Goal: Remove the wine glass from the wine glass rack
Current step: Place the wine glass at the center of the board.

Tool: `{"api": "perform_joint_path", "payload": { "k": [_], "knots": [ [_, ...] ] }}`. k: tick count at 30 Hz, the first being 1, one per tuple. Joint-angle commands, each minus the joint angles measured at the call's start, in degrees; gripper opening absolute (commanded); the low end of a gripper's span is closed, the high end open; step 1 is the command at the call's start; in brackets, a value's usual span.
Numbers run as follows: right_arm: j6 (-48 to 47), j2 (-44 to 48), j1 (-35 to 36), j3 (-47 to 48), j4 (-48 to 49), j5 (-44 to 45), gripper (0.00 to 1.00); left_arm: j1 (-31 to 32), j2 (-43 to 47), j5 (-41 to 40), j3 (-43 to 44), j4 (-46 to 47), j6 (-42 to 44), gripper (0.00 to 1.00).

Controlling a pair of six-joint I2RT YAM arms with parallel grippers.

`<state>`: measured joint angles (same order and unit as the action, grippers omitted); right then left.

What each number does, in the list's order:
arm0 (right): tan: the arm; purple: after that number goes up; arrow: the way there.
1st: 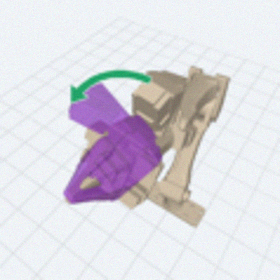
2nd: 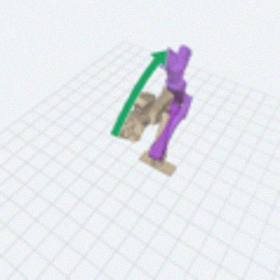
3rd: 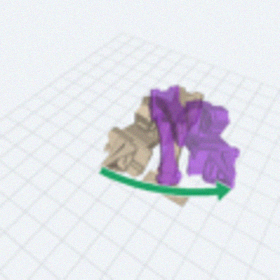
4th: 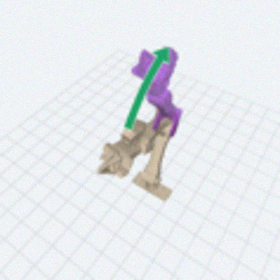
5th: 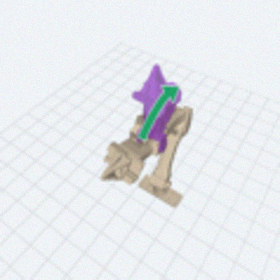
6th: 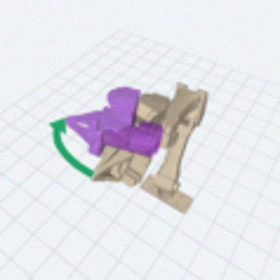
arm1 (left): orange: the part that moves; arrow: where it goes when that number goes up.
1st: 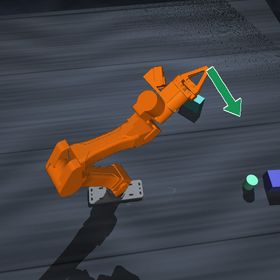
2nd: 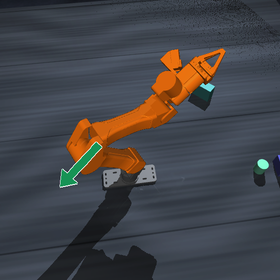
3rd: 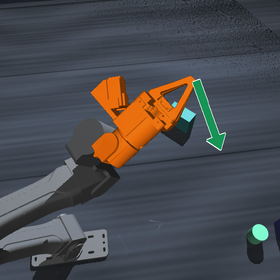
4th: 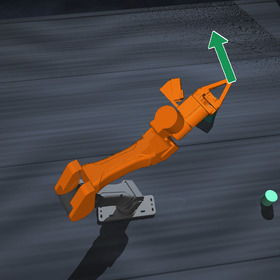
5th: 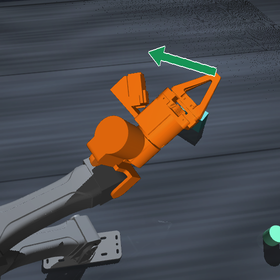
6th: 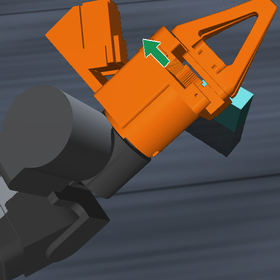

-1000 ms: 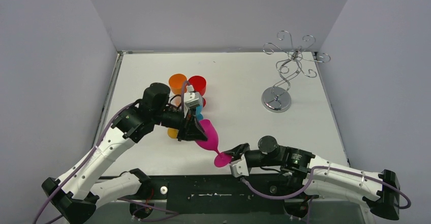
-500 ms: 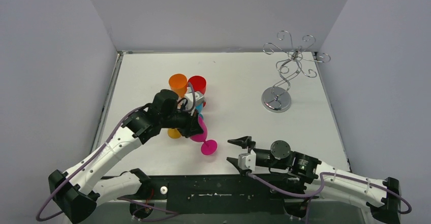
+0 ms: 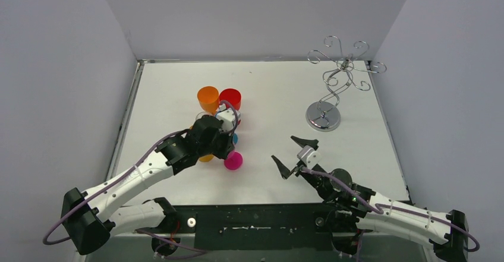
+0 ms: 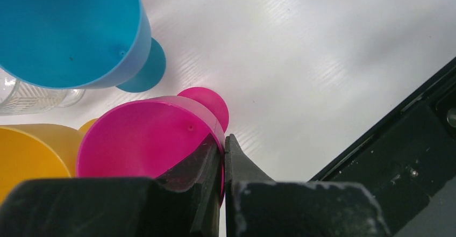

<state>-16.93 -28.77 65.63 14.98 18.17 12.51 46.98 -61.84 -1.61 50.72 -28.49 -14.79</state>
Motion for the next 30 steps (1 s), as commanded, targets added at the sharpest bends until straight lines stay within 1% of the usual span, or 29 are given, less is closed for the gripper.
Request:
{"api": "perform_joint_path", "payload": {
  "k": [1,2,4,6,10,13,15,17,20,24,27,30],
  "knots": [
    [15.1,0.1,0.0,2.0,5.1,19.0,0.87,0.4,-0.5,-4.7,0.6,6.2,-0.6,0.0],
    [20.2,0.0,0.0,2.4,3.6,22.8,0.89,0.4,-1.3,-5.1,0.9,6.0,-0.3,0.0],
    [25.4,-0.6,-0.1,3.9,-1.2,28.9,0.92,0.4,-2.8,-7.2,2.1,4.2,0.3,0.0],
    [30.4,-1.5,-0.1,5.8,-7.3,33.1,0.96,0.4,-4.1,-9.2,3.1,2.0,1.9,0.0],
    [38.1,-5.0,-0.5,11.2,-20.0,38.6,0.98,0.4,-5.7,-7.8,4.5,-1.2,5.4,0.0],
    [42.7,-8.0,-0.8,14.8,-28.9,41.0,1.0,0.4,-5.9,-6.4,4.6,-1.1,6.0,0.0],
    [46.2,-9.1,-1.4,16.1,-32.6,42.3,1.0,0.4,-6.0,-4.4,4.8,-0.8,5.9,0.0],
    [49.0,-9.3,-2.4,16.7,-34.8,42.5,1.0,0.4,-6.1,-1.9,5.3,-0.2,5.7,0.01],
    [51.0,-7.5,-4.9,16.2,-35.5,40.6,1.0,0.5,-6.2,1.1,6.3,-0.4,5.6,0.02],
    [51.1,-4.4,-9.7,15.5,-36.1,36.1,1.0,0.5,-6.5,1.6,7.4,-1.7,6.0,0.03],
    [49.0,-3.0,-12.0,15.5,-36.6,33.5,1.0,0.7,-6.6,1.6,7.4,-2.2,6.6,0.09],
    [49.5,-3.1,-13.5,17.0,-39.1,32.3,1.0,0.9,-7.3,0.2,7.4,-2.9,6.5,0.15]
  ]
}}
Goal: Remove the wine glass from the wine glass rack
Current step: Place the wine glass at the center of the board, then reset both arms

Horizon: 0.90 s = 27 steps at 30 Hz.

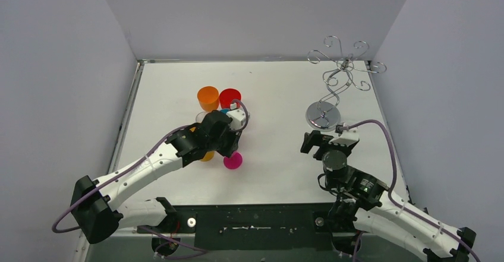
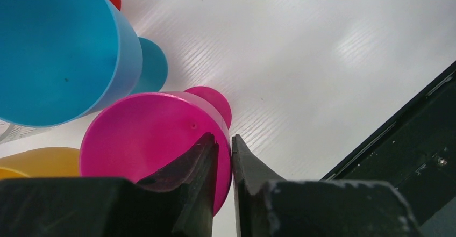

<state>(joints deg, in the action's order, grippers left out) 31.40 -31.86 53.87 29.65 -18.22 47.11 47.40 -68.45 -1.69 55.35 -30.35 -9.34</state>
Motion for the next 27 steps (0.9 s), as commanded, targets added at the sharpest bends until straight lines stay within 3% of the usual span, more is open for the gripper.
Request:
{"api": "perform_joint_path", "payload": {
  "k": [1,8,11,12,13,15,18,21,24,27],
  "knots": [
    [1.5,-0.6,-2.2,2.9,-3.4,-3.0,1.0,0.5,-0.9,0.0,2.8,-1.3,1.1,0.19],
    [1.4,-6.5,-9.9,4.4,-5.4,-11.5,1.0,0.5,1.2,0.8,3.7,-0.6,0.4,0.52],
    [1.2,-7.6,-19.0,3.8,-4.0,-20.2,1.0,0.6,4.6,0.7,4.1,0.1,-0.1,0.65],
    [1.2,-7.7,-22.3,3.6,-3.5,-23.6,1.0,0.5,6.5,0.2,4.1,0.3,-0.4,0.72],
    [1.4,-7.7,-25.4,3.5,-3.3,-27.4,1.0,0.6,7.9,-1.0,4.2,0.4,-0.7,0.87],
    [1.8,-7.6,-31.1,3.5,-3.1,-32.0,1.0,0.5,10.6,-4.8,4.6,0.4,-1.2,0.97],
    [1.4,-7.0,-37.4,4.3,-3.3,-34.3,1.0,0.3,13.6,-13.0,5.9,-0.9,-1.6,0.97],
    [-0.3,-7.0,-41.2,7.9,-6.7,-29.5,1.0,-3.5,15.2,-17.5,8.6,-3.6,-0.2,0.97],
    [-1.9,-7.2,-42.3,10.4,-6.7,-27.6,1.0,-14.7,16.9,-14.4,9.2,-2.3,0.9,0.97],
    [-2.0,-9.3,-42.3,11.7,-6.6,-29.4,1.0,-30.7,15.7,-4.9,10.2,-2.3,0.3,0.97]
  ]
}}
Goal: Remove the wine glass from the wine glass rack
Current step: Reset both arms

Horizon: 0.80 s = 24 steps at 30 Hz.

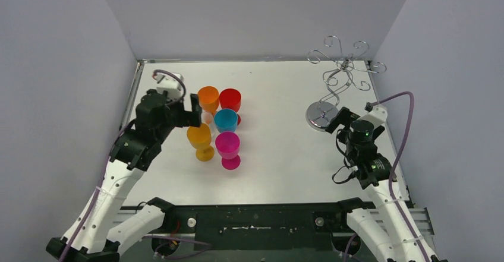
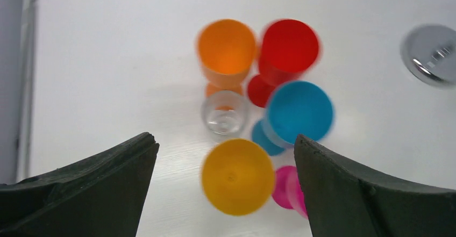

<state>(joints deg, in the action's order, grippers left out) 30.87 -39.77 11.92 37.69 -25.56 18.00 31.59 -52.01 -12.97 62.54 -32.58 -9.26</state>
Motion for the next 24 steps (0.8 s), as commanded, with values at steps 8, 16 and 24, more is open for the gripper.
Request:
{"api": "perform_joint_path", "payload": {
  "k": [8,16,24],
  "knots": [
    [-7.0,-4.0,-0.1,5.3,1.9,-19.8,1.0,-23.7,-1.2,-2.3,1.3,-2.9,-10.1,0.97],
    [-7.3,0.8,0.9,1.2,4.4,-25.8,1.0,-23.7,6.8,-17.0,-1.0,-6.3,-12.3,0.97],
    [-9.0,0.7,0.9,5.1,1.5,-23.9,1.0,-23.7,6.9,-19.1,-0.9,-9.7,-12.8,0.97]
  ]
}}
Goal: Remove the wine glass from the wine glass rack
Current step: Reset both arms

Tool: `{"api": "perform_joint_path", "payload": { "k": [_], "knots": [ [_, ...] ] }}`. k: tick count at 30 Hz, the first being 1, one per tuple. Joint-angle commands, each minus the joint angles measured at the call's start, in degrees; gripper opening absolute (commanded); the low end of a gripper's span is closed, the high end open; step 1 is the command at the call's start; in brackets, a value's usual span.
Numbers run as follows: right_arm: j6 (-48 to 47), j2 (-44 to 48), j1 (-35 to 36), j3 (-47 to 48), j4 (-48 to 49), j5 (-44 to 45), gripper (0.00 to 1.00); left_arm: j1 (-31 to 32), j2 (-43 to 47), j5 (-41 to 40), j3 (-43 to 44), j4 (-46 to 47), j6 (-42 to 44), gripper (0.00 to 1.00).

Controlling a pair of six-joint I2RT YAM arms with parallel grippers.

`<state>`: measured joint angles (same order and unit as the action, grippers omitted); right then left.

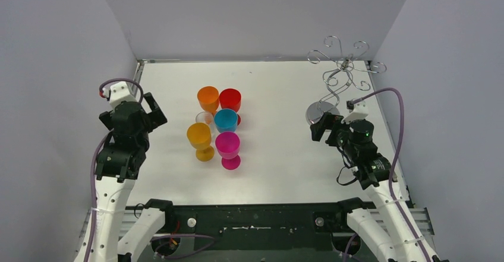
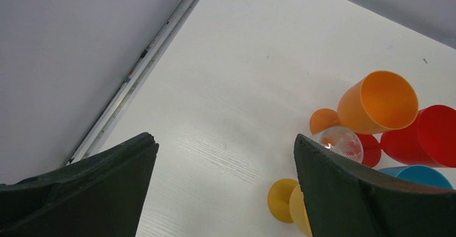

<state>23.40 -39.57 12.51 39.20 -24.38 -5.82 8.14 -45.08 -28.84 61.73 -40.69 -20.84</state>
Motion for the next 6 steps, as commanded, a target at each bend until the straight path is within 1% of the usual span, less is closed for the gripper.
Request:
{"api": "perform_joint_path", "payload": {
  "k": [1,6],
  "knots": [
    [-1.7,0.6,0.3,3.9,0.3,-0.1,1.0,-0.3,0.0,-3.2,-0.2,-1.6,-1.2,0.97],
    [-1.4,0.5,0.3,4.8,0.6,-1.5,1.0,-0.3,-1.0,-2.4,0.5,-3.0,-0.6,0.97]
  ]
}}
